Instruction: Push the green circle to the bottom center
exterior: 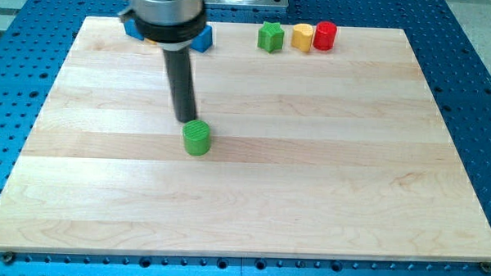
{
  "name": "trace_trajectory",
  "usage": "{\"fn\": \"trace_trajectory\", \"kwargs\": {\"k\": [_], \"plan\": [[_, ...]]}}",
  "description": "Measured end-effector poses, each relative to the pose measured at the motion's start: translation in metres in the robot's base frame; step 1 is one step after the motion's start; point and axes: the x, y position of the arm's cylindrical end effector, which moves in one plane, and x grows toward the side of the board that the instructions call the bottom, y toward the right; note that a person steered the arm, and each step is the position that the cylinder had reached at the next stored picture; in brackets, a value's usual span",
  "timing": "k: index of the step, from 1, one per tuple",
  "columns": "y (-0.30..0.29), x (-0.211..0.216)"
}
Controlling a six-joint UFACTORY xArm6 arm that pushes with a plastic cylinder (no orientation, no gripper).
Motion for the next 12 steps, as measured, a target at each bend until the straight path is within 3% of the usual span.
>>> {"fn": "trace_trajectory", "kwargs": {"k": [1,2,3,5,7,10,12], "plan": [[-0.005,0.078],[-0.012,0.113],[-0.012,0.099],[-0.003,0.115],[0.067,0.041],[0.194,-0.005],[0.274,-0.088]]}}
